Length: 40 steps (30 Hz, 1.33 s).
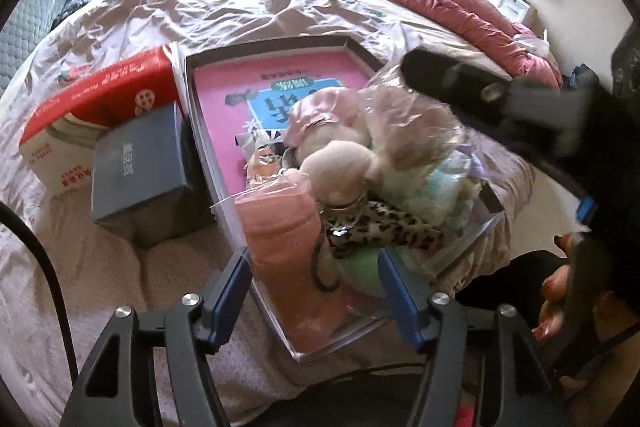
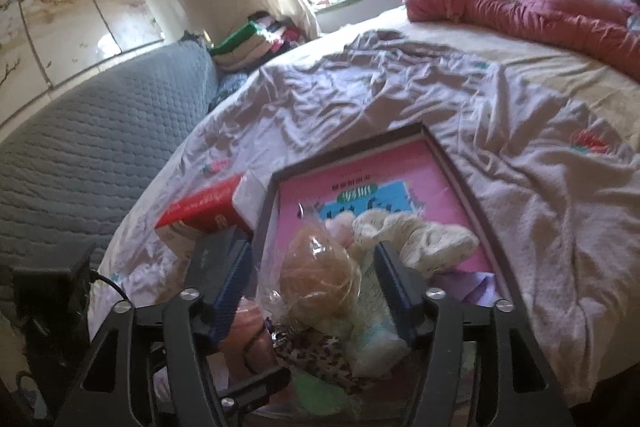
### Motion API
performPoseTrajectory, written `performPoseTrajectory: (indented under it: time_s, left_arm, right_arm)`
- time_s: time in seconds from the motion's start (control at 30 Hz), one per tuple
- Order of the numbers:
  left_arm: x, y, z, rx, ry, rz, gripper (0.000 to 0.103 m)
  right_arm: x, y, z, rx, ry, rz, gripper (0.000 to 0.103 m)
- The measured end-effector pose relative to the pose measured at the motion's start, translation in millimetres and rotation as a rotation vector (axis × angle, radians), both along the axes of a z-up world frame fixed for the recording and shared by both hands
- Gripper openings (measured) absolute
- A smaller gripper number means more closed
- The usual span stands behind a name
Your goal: Organize soft objects
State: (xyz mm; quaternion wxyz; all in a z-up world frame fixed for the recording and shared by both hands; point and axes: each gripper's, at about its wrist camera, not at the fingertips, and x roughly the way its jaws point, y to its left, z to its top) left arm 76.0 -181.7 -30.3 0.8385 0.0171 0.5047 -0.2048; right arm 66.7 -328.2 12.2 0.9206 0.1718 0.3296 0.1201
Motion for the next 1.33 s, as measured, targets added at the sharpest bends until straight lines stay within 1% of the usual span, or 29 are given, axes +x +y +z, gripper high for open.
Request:
performPoseTrajectory:
  time_s: [0.1,0.17,0.23,0.3,0.33,0.43,0.53,0.63,0.8,1.1,1.33]
  left_arm:
    - [-6,3,10,0.005,-0.019,0.002,0.067]
    - [-11,8,19,0.008,-0.036,0.013,0.068]
    - [-16,12,28,0.011,-0.052,0.023,0.073]
    - [-23,16,38,0.023,-0.075,0.036,0.079]
    - [-25,18,42,0.027,-0.085,0.044,0.08]
    - [-36,24,54,0.02,-0.106,0.069,0.081]
    - [-47,29,62,0.035,-0.115,0.082,0.081]
    - [-57,33,65,0.056,-0.128,0.089,0.081]
    - [-73,39,64,0.088,-0.122,0.109,0.081]
    - [-89,45,61,0.122,-0.106,0.12,0.081]
    - [-92,43,55,0.138,-0.093,0.119,0.081]
  right_arm:
    - [-19,-5,21,-0.025,-0.043,-0.036,0.075]
    - [-33,-5,34,-0.051,-0.065,-0.047,0.078]
    - [-47,-3,44,-0.091,-0.065,-0.051,0.078]
    - [-57,-2,49,-0.108,-0.06,-0.049,0.078]
    - [-63,-1,51,-0.112,-0.047,-0.047,0.078]
    - [-75,3,49,-0.12,-0.008,-0.041,0.079]
    - [-89,12,41,-0.161,0.019,-0.03,0.079]
    - [-100,18,33,-0.204,0.046,-0.023,0.079]
    - [-115,21,20,-0.227,0.083,-0.018,0.079]
    - [-126,32,17,-0.231,0.085,-0.013,0.079]
    - [-125,39,17,-0.239,0.085,0.004,0.079]
